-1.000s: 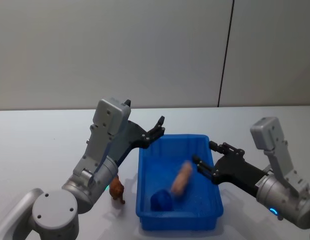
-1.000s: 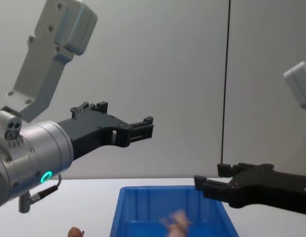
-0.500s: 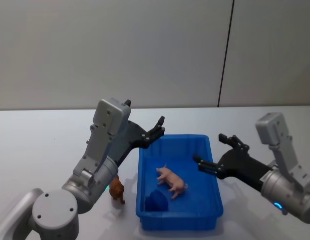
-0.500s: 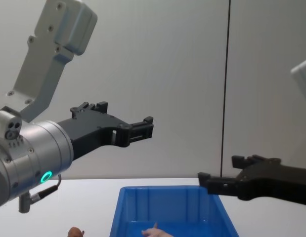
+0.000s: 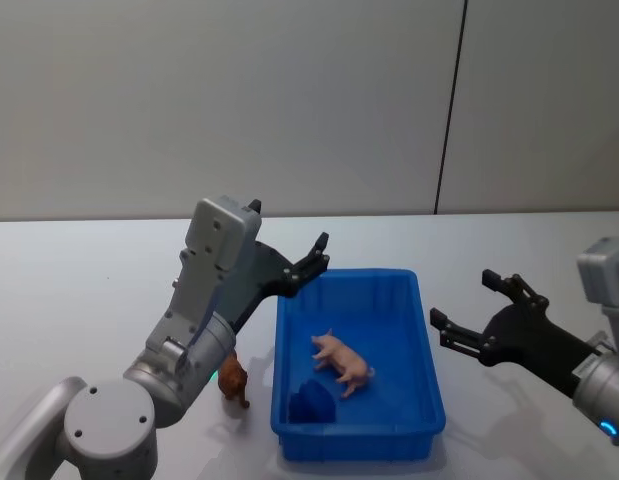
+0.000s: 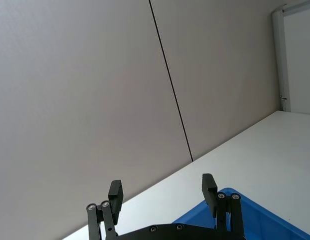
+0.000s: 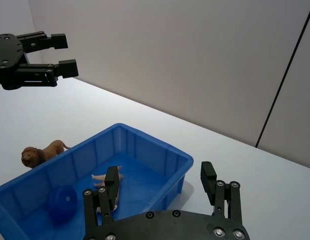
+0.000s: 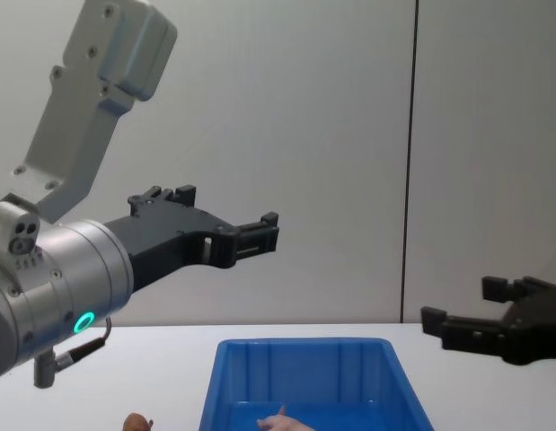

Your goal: Pick up the two dolls from the table and place them into the box.

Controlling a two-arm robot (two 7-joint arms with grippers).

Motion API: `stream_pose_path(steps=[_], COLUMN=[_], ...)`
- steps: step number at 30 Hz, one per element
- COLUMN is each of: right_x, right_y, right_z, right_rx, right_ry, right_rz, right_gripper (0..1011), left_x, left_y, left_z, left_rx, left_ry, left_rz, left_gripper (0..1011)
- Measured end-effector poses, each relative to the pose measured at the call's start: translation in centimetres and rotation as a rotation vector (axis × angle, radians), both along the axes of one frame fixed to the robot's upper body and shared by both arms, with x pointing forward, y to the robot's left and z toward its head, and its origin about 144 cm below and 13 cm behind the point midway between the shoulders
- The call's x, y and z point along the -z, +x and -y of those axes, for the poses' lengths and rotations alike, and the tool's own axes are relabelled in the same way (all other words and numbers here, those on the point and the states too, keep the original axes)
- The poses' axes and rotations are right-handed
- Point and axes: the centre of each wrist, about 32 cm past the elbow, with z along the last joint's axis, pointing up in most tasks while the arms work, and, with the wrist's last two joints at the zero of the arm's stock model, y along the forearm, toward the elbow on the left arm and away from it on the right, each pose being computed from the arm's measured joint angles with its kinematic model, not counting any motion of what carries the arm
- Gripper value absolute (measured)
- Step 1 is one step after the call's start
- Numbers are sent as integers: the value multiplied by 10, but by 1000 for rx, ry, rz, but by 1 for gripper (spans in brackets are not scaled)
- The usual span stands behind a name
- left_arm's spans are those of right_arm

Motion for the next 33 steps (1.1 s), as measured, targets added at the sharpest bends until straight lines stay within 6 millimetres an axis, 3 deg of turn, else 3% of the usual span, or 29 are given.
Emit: stream_pose_path(steps=[12,33], right_x=[0,0], right_y=[-10,-14], right_z=[13,19], right_rx=[12,17], right_ry=[10,14], right_rz=[8,13], right_gripper=[1001,1001], left_x=[2,17], left_y=[-8,-51], left_z=[-1,-16], left_rx=[-59,-202], left_ry=[8,26], left_rz=[-24,-203], left_gripper=[1001,1001])
